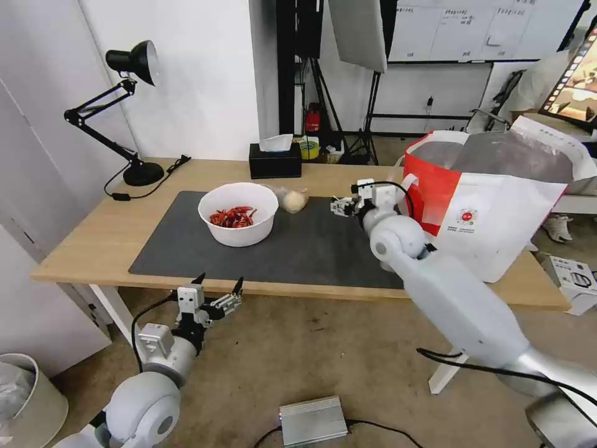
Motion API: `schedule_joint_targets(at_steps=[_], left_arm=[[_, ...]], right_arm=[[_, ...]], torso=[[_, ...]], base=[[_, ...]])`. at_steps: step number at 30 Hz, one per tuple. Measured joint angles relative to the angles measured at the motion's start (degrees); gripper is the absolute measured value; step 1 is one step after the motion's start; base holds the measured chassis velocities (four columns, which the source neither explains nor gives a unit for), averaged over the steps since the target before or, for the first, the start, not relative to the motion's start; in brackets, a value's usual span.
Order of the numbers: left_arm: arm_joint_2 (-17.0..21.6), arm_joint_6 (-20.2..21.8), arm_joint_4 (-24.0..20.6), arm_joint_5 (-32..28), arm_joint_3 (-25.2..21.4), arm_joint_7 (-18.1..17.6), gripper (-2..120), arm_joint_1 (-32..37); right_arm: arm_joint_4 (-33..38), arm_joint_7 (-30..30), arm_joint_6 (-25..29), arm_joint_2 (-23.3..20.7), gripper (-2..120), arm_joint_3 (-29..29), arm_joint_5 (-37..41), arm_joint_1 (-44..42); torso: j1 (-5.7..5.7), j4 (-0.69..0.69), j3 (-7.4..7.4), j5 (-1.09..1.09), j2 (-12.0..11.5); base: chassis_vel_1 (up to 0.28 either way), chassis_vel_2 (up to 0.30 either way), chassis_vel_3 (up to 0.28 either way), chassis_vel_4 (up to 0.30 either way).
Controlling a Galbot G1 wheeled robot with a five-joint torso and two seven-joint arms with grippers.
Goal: Pick up the trash from the table and place it into the takeout bag.
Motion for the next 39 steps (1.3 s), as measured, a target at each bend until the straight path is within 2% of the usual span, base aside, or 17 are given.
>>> schedule_joint_targets(at_steps=[3,18,30,39], left_arm=[[-0.2,0.0,0.3,-0.1,0.0,0.0,100,0.0],[-0.7,-0.4,0.7,0.4,-0.2,0.0,100,0.6],[-0.7,-0.9,0.5,0.6,-0.3,0.0,100,0.9],[-0.3,-1.0,0.5,0.6,-0.3,0.0,100,0.9]], right_arm=[[-5.9,0.0,-0.3,2.8,100,-0.9,-3.0,2.9],[-20.5,1.6,-0.5,10.6,100,-0.7,-7.8,7.5],[-27.3,1.7,0.2,15.2,100,0.5,-10.1,9.2],[-30.0,1.7,0.2,16.3,100,1.8,-11.2,9.3]], torso=[[0.0,0.0,0.0,0.0,0.0],[-0.01,0.0,0.0,0.0,0.0],[-0.01,0.0,0.0,0.0,0.0],[-0.01,0.0,-0.01,0.01,0.0]], base=[[0.0,0.0,0.0,0.0],[0.0,0.0,0.0,0.0],[0.0,0.0,0.0,0.0],[0.0,0.0,0.0,0.0]])
